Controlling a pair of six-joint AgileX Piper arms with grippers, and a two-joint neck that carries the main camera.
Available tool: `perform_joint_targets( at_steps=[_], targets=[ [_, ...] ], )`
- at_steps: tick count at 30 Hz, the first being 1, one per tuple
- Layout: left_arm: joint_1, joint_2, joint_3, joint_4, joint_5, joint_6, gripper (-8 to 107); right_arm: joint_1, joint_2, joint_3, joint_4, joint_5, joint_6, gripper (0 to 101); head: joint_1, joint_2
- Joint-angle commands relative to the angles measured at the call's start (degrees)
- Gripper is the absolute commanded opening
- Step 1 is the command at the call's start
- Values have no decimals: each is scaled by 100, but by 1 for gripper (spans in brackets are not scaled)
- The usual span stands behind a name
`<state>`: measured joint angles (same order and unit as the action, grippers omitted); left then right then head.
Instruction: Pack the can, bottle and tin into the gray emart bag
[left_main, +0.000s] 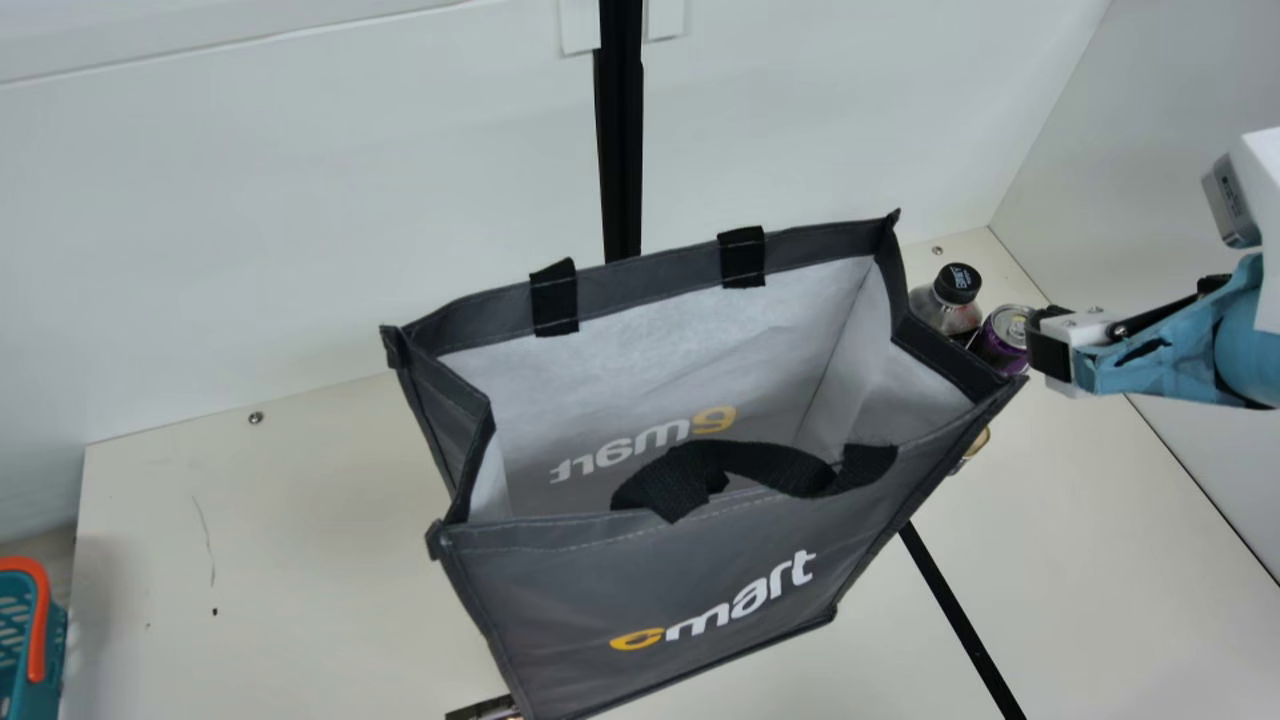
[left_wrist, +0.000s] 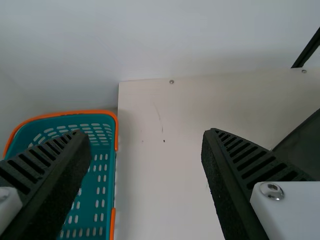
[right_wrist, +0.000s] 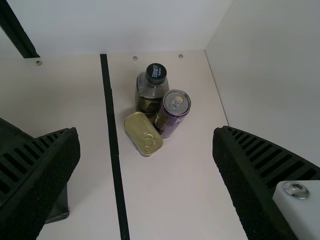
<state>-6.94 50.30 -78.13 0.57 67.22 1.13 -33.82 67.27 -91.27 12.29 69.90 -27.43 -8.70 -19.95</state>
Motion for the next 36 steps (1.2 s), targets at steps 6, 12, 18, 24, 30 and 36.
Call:
perform_joint_targets(
  at_steps=[6, 12, 18, 24, 30, 36],
  targets=[
    [-262, 171, -266, 218, -46, -151, 90, 0, 0, 0, 0, 0, 0, 91, -130, -5],
    [-535, 330, -503, 415, -81, -295, 90, 0, 0, 0, 0, 0, 0, 91, -130, -5],
    [-848, 549, -801, 604, -108, -418, 90, 0, 0, 0, 0, 0, 0, 91, -130, -5],
    [-1200, 774, -1077, 837, -136, -504, 90, 0, 0, 0, 0, 0, 0, 91, -130, -5],
    [-1511, 975, -1299, 1116, -248, -604, 90, 0, 0, 0, 0, 0, 0, 91, -130, -5],
    [-1811, 1159, -1507, 1375, -360, -733, 90, 0, 0, 0, 0, 0, 0, 91, -130, -5]
  ],
)
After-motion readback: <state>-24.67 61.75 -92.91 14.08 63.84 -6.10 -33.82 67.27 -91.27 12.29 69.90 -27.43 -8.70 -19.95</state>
